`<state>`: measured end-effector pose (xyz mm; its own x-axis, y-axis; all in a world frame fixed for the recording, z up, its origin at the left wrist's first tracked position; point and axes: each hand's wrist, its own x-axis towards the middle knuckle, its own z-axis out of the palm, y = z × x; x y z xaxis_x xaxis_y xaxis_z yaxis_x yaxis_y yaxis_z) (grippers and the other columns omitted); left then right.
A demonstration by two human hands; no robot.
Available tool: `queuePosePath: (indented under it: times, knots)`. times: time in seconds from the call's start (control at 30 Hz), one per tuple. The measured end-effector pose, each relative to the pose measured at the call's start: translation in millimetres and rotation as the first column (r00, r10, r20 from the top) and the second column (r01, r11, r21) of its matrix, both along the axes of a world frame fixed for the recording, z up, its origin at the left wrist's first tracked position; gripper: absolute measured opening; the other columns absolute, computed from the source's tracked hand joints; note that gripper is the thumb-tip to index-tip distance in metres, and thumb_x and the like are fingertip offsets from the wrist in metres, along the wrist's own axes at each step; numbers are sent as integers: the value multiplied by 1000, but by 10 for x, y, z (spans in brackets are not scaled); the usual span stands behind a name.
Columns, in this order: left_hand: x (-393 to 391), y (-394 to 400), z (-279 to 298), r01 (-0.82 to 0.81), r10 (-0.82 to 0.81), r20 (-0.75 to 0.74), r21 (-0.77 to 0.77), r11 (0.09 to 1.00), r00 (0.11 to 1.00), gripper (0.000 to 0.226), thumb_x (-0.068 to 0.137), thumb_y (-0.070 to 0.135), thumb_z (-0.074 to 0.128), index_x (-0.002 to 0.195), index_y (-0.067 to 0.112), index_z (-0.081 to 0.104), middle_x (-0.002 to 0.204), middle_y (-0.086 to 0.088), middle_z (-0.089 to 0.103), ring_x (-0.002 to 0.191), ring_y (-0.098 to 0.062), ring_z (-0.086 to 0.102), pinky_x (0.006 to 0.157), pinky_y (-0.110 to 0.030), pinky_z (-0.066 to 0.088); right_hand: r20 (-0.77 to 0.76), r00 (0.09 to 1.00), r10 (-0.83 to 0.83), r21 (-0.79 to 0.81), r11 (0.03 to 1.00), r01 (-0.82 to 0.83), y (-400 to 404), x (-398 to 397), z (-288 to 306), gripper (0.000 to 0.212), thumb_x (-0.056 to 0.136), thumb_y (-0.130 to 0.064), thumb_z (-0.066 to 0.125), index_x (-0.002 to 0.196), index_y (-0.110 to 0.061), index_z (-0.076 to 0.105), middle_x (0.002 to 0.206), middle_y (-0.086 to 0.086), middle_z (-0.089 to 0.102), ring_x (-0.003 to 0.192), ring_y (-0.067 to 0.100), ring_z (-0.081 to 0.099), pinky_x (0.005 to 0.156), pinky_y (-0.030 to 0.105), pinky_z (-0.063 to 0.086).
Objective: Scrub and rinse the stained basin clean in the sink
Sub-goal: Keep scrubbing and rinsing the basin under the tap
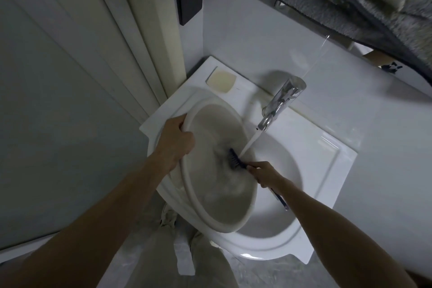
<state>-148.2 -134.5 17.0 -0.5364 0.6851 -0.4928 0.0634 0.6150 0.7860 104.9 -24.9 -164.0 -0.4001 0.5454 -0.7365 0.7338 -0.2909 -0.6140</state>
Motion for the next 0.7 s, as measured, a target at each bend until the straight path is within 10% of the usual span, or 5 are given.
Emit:
queuePosePath:
  times: [0.3,0.47,0.7]
  knots:
    - [228,-7,31,11,-17,72,82,997,997,20,75,-5,56,85,11,61,72,-2,55,67,-17,52,57,-27,41,122,992,26,-77,997,-17,-489,152,180,25,98,-24,54,112,-26,75,61,-2,51,46,13,36,39,22,25]
    - [373,-219,-234,89,-84,-43,108,990,996,86,66,25,65,148,35,39,128,5,57,118,-20,56,91,-43,54,160,987,-13,-93,995,28,-877,136,317,25,100,-32,50,113,-37,71,81,-7,67,49,6,47,40,17,34]
    - [647,-455,-413,11,2,-133,95,995,991,109,60,25,68,155,40,16,158,8,29,147,-21,29,113,-53,38,133,971,-198,15,980,198,-1376,83,436,30,102,-21,45,120,-22,69,95,-2,69,66,3,58,47,4,38]
